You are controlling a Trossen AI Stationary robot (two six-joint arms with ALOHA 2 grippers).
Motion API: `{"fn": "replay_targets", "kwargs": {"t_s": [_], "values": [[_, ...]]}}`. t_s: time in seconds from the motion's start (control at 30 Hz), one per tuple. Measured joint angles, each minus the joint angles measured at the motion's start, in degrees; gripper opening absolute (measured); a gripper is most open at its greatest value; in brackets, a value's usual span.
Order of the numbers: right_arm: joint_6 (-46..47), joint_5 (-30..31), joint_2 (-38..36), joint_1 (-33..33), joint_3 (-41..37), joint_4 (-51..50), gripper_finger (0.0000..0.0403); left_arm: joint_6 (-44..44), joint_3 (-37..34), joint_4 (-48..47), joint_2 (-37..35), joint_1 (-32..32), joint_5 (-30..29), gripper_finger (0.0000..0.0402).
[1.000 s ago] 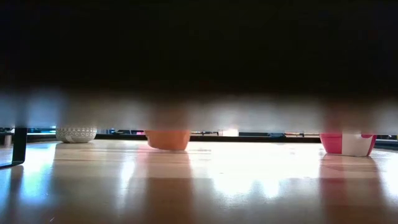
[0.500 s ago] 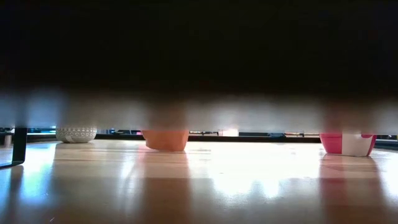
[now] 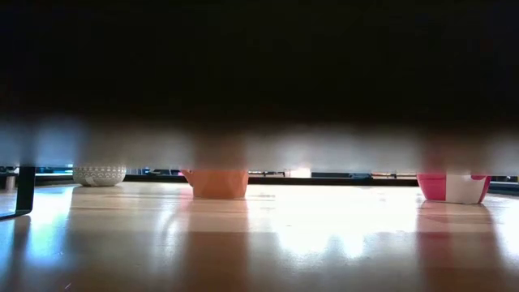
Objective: Place coffee mugs
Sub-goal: Put the orange mug on the shelf
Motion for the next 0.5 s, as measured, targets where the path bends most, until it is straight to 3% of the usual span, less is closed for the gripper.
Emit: {"fn": "replay_targets", "kwargs": {"t_s": [0.27, 0.5], "values": [[0.0, 0.0, 0.0, 0.0, 0.0, 0.0, 0.0024, 26.3, 0.0, 1.3, 0.0, 0.3, -1.8, 0.0156], [3.2, -0.5, 0.0, 0.0, 0.0, -0.5, 0.0024, 36.5, 0.0, 7.7, 0.0, 1.4, 0.8, 0.0157]]}}
